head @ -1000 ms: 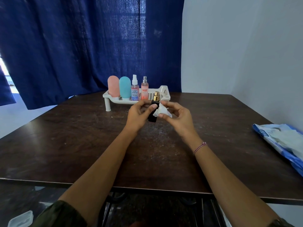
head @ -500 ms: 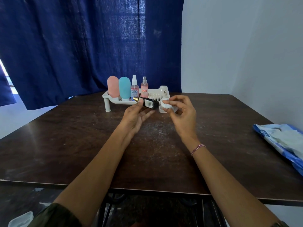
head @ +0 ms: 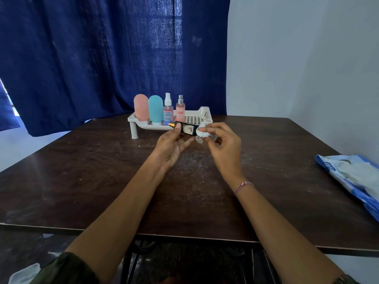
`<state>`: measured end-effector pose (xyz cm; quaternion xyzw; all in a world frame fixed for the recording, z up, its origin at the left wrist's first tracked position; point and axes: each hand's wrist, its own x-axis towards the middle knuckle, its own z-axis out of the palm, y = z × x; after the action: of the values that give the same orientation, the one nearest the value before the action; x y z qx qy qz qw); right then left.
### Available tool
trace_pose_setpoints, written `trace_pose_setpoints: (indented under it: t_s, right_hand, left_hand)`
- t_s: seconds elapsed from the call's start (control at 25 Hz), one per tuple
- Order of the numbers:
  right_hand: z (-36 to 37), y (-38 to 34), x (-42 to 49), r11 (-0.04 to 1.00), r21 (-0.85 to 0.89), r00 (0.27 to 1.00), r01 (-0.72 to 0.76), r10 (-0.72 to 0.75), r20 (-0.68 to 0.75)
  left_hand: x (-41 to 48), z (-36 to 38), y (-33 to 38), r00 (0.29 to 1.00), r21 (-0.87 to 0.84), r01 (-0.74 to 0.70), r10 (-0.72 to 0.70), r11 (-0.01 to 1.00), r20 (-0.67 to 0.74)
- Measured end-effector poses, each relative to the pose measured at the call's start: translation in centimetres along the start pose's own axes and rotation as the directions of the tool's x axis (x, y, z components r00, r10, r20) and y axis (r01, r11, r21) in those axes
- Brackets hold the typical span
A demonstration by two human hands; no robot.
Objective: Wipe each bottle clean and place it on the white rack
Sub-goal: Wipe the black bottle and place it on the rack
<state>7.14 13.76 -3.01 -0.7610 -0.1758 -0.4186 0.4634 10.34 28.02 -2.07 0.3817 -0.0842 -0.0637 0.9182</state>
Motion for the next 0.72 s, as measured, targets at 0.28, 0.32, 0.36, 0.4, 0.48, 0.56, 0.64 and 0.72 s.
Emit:
trace_pose_setpoints:
  t_s: [0.28,0.32,0.36,0.4,0.48,0.56,0.64,0.72]
  right_hand:
    - [0.0,-0.3,0.0,0.997,0.042,0.987,0.062,-0.068,0.147]
    - [-0.1,-0.3,0.1,0.998,0.057,0.994,0.036,-0.042,0.100]
    - [-0.3,-0.2,0.3,0.998,0.065,0.998,0.011,-0.014,0.053]
    - [-0.5,-0.2,0.4,0.998,0.065,0.999,0.000,-0.002,0.038]
    - [-0.5,-0.3,0.5,0.999,0.049,0.995,0.011,-0.016,0.098]
    - [-0.5,-0.4,0.3,0.999,0.045,0.992,0.009,-0.014,0.129]
    - [-0.7,-0.3,0.4,0.998,0.056,0.995,-0.025,0.020,0.101]
    - [-1.3,0.0,0.7,0.996,0.059,0.996,-0.069,0.065,0.062]
  left_hand:
    - [0.4,-0.5,0.0,0.999,0.068,-0.021,0.018,0.997,0.048]
    - [0.4,-0.5,0.0,0.999,0.087,-0.019,0.015,0.996,0.045]
    - [0.4,-0.5,-0.2,0.999,0.110,-0.017,0.012,0.994,0.040]
    - [0.4,-0.5,-0.2,0.999,0.126,-0.016,0.010,0.992,0.047]
    - [0.5,-0.6,-0.2,0.996,0.155,-0.010,-0.003,0.988,0.084]
    - [0.4,-0.6,-0.4,0.990,0.225,0.004,-0.035,0.974,0.134]
    - [0.1,-0.6,-0.6,0.980,0.321,0.013,-0.076,0.947,0.185]
    - [-0.1,-0.6,-0.6,0.962,0.393,0.034,-0.136,0.919,0.236]
